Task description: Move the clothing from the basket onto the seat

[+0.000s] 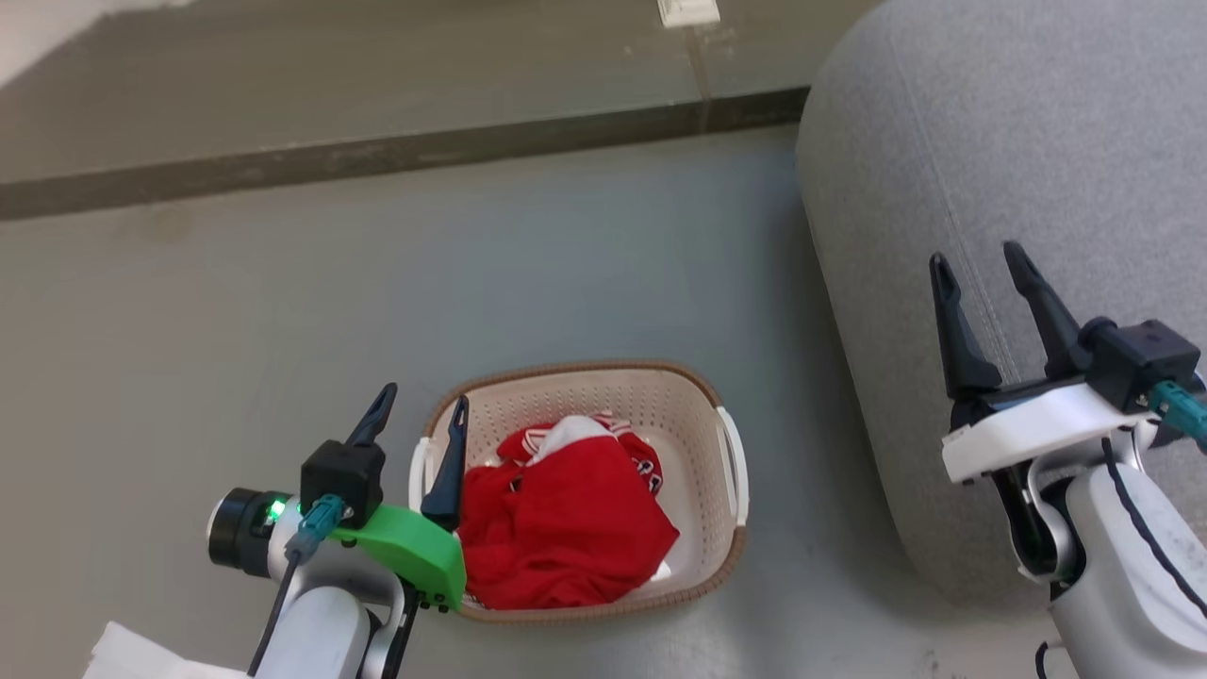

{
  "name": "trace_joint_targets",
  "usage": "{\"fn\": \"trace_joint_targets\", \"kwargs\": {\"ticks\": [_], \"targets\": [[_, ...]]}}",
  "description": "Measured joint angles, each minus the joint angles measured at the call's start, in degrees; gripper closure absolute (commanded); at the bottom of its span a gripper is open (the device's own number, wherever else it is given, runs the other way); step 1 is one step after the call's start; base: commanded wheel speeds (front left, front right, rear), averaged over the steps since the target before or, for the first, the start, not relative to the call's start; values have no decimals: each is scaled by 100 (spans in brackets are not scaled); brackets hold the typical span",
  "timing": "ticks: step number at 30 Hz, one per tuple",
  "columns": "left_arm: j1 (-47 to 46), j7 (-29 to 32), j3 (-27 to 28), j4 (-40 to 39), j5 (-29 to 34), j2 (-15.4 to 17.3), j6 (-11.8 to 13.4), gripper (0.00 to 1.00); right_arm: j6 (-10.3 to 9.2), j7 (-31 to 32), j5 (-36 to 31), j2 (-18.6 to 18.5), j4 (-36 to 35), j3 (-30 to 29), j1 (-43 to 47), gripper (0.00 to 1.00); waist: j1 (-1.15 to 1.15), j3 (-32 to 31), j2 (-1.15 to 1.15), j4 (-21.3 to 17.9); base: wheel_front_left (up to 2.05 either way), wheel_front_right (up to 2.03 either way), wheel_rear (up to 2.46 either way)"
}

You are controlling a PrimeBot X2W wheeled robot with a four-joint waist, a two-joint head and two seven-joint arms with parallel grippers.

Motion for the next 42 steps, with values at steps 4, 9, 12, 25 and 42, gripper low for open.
{"fn": "trace_joint_targets", "kwargs": {"ticks": [4,9,12,25,42], "targets": [[-133,85,-131,131,34,-21,-49,0,49,0,0,26,-112,0,-174,0,0,302,0,-99,0,0,0],[-331,263,-259,397,64,-100,-143,0,90,-7,-3,47,-267,-14,-363,0,0,685,0,-246,0,0,0],[-436,421,-308,641,49,-160,-146,0,146,-8,-11,69,-359,-10,-505,0,0,919,0,-344,0,0,0],[-1331,1077,-324,1713,-20,-232,-190,0,277,-12,-13,291,-737,-80,-1085,0,1,1954,0,-831,0,0,0],[-2519,1767,-268,2880,108,-76,-244,0,455,-25,66,788,-1169,-192,-1584,0,1,3363,0,-1465,0,0,0]]}}
